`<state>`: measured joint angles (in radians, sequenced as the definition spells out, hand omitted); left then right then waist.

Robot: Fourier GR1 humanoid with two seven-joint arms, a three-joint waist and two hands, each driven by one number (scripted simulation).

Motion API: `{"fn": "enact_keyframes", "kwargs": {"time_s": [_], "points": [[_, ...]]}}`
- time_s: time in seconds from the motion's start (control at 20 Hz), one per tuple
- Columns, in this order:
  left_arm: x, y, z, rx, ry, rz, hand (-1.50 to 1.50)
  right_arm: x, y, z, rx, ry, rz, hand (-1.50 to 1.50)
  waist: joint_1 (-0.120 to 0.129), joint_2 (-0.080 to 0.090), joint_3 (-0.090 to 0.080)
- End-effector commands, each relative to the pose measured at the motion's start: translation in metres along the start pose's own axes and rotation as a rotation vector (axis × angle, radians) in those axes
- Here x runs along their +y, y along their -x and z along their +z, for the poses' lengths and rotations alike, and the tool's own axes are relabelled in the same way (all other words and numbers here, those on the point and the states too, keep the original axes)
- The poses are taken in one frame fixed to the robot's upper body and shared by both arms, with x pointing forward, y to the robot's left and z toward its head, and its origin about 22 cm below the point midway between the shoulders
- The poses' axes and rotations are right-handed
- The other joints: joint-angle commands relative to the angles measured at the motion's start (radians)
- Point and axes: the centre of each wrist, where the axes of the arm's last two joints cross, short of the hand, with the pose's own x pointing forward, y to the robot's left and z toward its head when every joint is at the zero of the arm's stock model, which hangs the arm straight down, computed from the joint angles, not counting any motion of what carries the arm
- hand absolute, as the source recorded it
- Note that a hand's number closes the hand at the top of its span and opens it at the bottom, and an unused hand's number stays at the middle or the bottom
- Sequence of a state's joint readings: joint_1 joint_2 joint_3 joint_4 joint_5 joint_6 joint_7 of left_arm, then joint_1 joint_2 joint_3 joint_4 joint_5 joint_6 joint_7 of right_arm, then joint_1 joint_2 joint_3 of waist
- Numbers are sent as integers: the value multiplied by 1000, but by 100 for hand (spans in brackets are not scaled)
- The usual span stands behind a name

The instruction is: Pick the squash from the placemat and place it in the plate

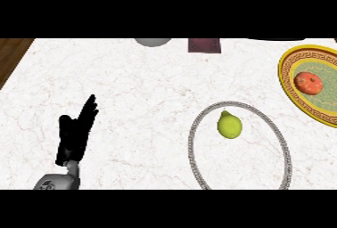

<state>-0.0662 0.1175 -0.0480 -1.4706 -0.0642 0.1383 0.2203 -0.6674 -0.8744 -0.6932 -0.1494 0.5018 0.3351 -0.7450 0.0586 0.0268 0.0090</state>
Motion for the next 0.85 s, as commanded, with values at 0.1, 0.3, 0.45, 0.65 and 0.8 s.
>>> {"fn": "enact_keyframes", "kwargs": {"time_s": [0.1,0.3,0.45,0.65,0.8], "points": [[-8,-6,-2,-13,6,-4,0,-9,8,14,2,40,-16,-150,-1,2,2],[-8,0,-4,-8,-1,2,0,-1,13,15,35,107,20,-150,3,4,1],[-5,-9,-2,-21,8,3,0,-13,13,22,28,146,12,-150,7,5,4],[-2,-6,-8,-10,-2,-5,0,-17,13,24,61,129,31,-150,4,6,3],[-4,3,-3,-10,13,-10,0,-19,11,24,63,148,66,-150,8,6,2]]}}
